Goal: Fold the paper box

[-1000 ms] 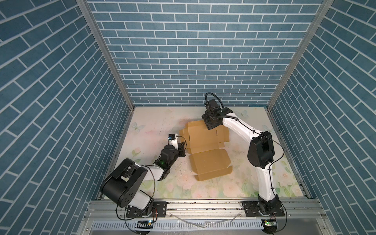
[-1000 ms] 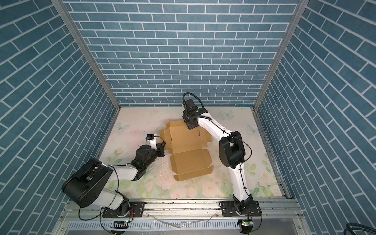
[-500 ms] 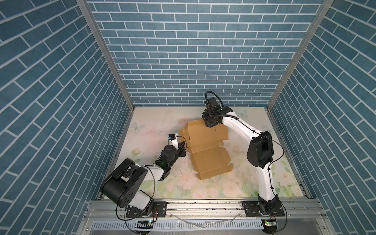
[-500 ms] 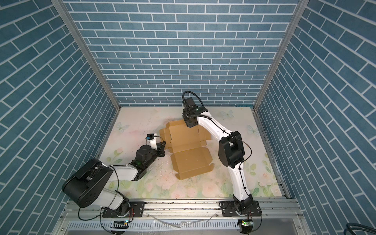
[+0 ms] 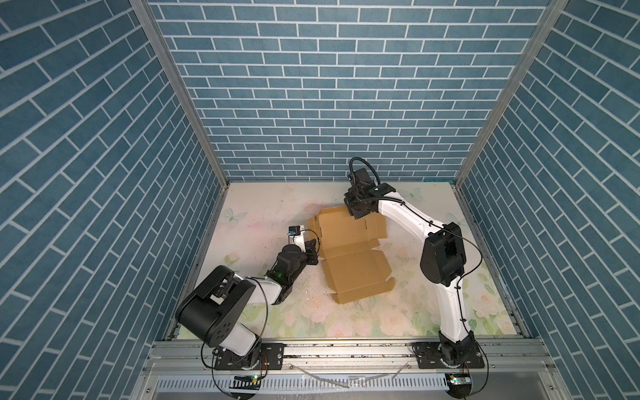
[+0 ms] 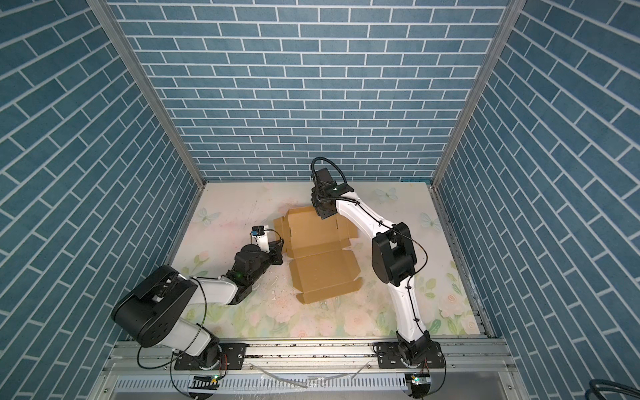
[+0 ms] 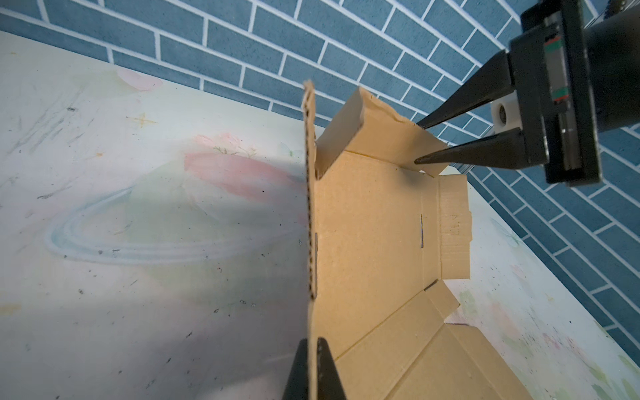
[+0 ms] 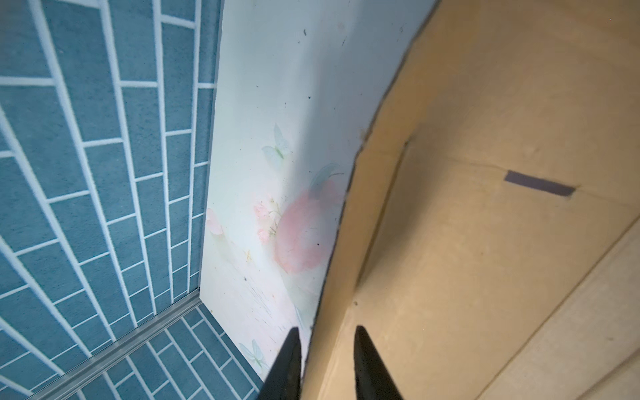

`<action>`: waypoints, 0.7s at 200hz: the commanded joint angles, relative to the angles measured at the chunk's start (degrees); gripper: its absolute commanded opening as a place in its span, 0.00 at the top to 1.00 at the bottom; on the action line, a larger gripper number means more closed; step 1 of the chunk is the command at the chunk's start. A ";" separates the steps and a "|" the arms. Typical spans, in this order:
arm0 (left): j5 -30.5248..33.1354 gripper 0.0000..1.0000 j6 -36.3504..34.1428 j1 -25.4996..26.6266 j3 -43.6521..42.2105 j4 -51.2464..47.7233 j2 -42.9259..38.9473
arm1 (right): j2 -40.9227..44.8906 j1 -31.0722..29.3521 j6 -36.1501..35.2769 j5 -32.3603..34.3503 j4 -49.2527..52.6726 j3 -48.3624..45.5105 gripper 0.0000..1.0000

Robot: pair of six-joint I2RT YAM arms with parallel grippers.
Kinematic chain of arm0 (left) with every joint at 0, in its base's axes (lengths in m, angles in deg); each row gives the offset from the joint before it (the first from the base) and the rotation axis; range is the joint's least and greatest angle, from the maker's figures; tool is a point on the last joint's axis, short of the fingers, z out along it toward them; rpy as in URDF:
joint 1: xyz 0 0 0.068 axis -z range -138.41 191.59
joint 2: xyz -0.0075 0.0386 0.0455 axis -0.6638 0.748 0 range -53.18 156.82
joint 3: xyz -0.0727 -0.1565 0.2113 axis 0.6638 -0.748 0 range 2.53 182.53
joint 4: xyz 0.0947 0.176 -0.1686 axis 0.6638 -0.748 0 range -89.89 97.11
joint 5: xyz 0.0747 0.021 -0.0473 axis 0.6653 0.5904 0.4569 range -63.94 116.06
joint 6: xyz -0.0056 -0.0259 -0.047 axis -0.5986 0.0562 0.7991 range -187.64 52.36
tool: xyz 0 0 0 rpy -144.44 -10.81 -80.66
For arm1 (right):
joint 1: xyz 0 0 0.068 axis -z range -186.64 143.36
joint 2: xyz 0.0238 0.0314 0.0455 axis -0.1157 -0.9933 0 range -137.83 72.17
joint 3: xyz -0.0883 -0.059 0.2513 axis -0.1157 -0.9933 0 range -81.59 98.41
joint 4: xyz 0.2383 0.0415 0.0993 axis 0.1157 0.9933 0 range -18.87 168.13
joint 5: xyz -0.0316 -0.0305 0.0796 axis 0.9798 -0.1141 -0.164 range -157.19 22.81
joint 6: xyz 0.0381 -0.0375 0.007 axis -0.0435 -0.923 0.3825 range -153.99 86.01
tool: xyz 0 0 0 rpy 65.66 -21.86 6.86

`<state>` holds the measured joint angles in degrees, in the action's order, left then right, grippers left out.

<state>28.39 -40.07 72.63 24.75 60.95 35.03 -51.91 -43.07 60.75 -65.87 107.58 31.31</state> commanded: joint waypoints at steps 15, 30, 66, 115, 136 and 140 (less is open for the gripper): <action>0.31 1.00 0.11 0.42 2.59 2.40 1.11 | 1.92 -0.23 2.83 -0.80 -0.14 -3.64 0.72; 0.22 1.00 0.10 0.52 2.86 2.46 1.44 | 1.91 -0.24 3.07 -1.06 -0.79 -4.30 0.70; -0.46 1.00 0.12 0.89 3.13 2.33 1.37 | 1.86 -0.18 3.01 -0.14 -1.78 -4.48 0.69; -0.68 1.00 0.33 1.81 3.19 1.70 0.61 | 1.34 -0.13 2.58 0.47 -1.80 -3.51 0.83; -0.47 1.00 0.55 1.93 3.28 1.72 0.83 | 1.48 -0.14 2.00 0.66 -1.80 -3.30 0.90; -0.33 1.00 0.63 1.96 3.25 1.72 0.87 | 1.54 -0.09 1.68 0.77 -1.78 -3.30 0.91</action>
<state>28.06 -39.78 74.10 26.63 60.97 36.45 -51.86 -43.11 61.86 -65.89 104.32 28.53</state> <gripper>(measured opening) 0.061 0.120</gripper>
